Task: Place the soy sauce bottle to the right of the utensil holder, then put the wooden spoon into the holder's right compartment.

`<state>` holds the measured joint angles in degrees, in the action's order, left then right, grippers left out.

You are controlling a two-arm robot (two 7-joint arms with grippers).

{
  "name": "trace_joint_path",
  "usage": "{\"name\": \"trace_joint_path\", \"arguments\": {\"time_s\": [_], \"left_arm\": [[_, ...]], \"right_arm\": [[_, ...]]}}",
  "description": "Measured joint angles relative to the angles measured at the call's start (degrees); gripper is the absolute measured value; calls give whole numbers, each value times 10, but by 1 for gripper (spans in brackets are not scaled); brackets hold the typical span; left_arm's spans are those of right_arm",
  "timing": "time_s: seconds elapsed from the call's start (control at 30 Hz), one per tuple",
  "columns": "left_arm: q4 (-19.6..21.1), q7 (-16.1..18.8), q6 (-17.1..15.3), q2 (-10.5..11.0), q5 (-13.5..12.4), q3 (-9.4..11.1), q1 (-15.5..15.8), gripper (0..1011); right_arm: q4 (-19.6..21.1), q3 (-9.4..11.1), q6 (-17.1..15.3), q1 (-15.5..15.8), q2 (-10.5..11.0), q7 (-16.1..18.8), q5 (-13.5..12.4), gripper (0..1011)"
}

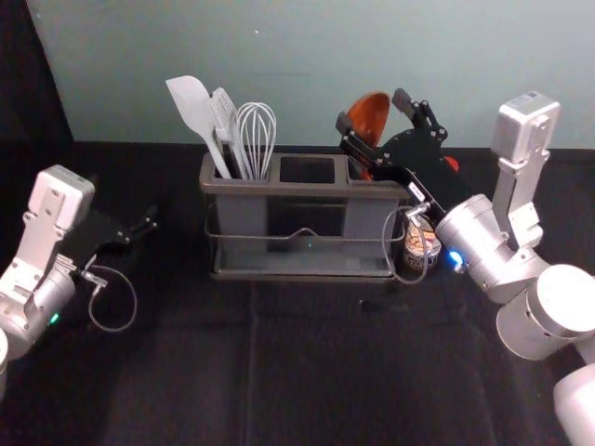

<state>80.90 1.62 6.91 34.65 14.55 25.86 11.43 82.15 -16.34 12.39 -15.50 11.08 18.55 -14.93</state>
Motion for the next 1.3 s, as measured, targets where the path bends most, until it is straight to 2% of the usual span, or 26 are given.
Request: {"name": "trace_joint_path", "arguments": {"time_s": [0.1,0.43,0.57,0.67,0.7,0.77,0.9,1.0,1.07,1.1,1.17,1.27,1.3], "left_arm": [[0,0,0,0,0,0,0,1005],[0,0,0,0,0,0,0,1005],[0,0,0,0,0,0,0,1005],[0,0,0,0,0,0,0,1005],[0,0,0,0,0,0,0,1005],[0,0,0,0,0,0,0,1005],[0,0,0,0,0,0,0,1005],[0,0,0,0,0,0,0,1005],[0,0,0,0,0,0,0,1005],[0,0,0,0,0,0,0,1005],[0,0,0,0,0,0,0,1005],[0,0,0,0,0,0,0,1005],[0,0,0,0,0,0,0,1005]], "right_arm": [[6,2,1,3,0,-2,2,1003],[51,11,-5,10,0,-12,5,1002],[86,15,-23,24,2,-22,8,1002],[128,21,-50,49,8,-35,9,1002],[128,21,-50,49,8,-35,9,1002],[163,25,-70,75,18,-40,13,1002],[203,32,-90,105,31,-44,13,1003],[245,41,-103,140,45,-44,9,1002],[285,51,-115,182,60,-44,0,1002],[285,51,-115,182,60,-44,0,1002],[309,56,-122,212,72,-43,-3,1002],[338,64,-127,260,91,-45,8,1002],[338,64,-127,260,91,-45,8,1002]]}}
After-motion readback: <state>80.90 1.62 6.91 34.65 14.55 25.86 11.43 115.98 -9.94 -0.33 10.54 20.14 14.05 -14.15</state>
